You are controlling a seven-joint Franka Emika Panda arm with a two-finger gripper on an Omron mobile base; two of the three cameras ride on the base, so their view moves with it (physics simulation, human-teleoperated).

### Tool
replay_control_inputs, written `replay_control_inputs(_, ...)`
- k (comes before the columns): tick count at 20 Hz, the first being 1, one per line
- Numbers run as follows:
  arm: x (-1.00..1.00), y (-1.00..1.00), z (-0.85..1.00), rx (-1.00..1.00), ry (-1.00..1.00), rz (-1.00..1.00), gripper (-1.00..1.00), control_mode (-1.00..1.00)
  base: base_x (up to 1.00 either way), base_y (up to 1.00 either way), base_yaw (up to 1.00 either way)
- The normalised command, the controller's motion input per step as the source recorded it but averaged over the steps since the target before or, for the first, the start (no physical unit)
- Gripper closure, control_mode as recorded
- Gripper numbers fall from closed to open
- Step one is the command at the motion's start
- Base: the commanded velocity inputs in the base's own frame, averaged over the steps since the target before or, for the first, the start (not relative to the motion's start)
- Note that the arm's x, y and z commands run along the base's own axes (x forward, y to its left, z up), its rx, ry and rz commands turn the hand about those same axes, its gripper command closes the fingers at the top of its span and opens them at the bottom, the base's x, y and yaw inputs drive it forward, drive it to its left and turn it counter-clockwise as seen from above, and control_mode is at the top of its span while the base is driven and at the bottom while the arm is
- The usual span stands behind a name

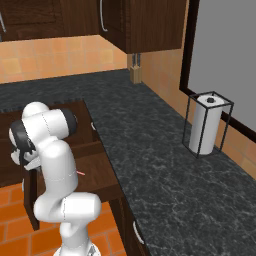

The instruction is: Take a straw from the drawer in front and place it inside the glass cup on the dining counter.

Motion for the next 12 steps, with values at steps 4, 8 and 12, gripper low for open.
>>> replay_control_inputs(4, 0.59, -0.23, 0.14, -0.01, -0.11, -0.06, -1.00, -1.00, 0.00, 0.00, 0.00)
replay_control_inputs(8, 0.50, -0.09, 0.02, 0.00, 0.00, -0.03, -1.00, -1.00, 0.00, 0.00, 0.00)
replay_control_inputs(12, 0.40, 0.00, -0.15, 0.00, 0.01, -0.01, -1.00, -1.00, 0.00, 0.00, 0.00)
